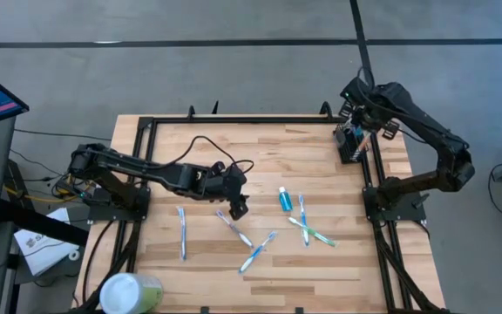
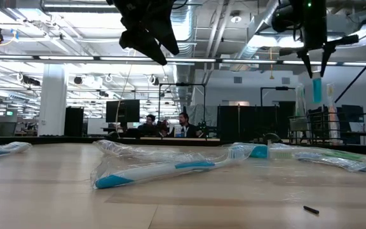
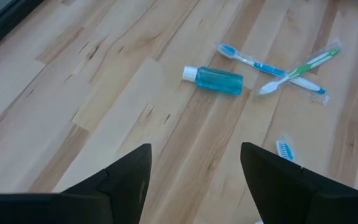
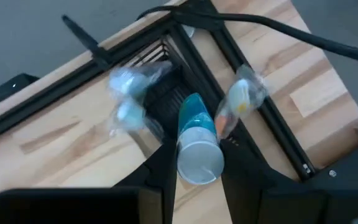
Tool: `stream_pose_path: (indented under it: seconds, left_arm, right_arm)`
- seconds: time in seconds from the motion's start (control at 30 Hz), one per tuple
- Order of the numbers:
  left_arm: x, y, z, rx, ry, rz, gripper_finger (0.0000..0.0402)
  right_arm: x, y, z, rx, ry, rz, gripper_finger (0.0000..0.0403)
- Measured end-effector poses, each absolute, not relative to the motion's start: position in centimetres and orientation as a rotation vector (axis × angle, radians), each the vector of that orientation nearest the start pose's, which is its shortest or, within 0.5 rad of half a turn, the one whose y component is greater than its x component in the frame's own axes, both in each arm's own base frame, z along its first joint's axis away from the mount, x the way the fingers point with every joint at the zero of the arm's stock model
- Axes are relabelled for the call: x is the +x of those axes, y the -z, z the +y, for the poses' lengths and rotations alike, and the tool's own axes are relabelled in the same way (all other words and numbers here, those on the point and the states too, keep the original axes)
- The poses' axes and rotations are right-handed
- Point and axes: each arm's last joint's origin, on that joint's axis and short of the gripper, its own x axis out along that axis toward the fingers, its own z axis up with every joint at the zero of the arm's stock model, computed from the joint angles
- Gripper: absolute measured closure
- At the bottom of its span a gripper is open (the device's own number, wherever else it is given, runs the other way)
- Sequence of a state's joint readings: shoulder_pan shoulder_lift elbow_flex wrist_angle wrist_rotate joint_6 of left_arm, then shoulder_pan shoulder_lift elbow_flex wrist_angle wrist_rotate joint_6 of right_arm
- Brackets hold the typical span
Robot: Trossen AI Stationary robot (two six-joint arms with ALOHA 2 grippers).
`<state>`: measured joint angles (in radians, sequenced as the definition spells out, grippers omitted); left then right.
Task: Pick & Place toothbrushing station
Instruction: Put the left blue mouthwash into the middle section of wire organizer
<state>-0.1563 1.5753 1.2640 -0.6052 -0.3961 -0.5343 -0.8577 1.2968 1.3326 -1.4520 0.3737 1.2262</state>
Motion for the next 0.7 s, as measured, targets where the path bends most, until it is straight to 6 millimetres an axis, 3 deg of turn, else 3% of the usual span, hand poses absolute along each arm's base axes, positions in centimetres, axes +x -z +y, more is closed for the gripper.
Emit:
stream_pose_path:
  seconds: [0.23, 0.7]
  left_arm:
    - [32.8, -27.5, -4.0, -0.244, -0.447, 0.795, 0.0161]
    - [32.8, -27.5, -4.0, -0.212, -0.433, 0.802, 0.0161]
  right_arm:
    - [11.8, -32.1, -16.9, 1.216, 1.791, 0.757, 0.0311]
    - [13.1, -29.1, -16.7, 1.223, 1.765, 0.738, 0.031]
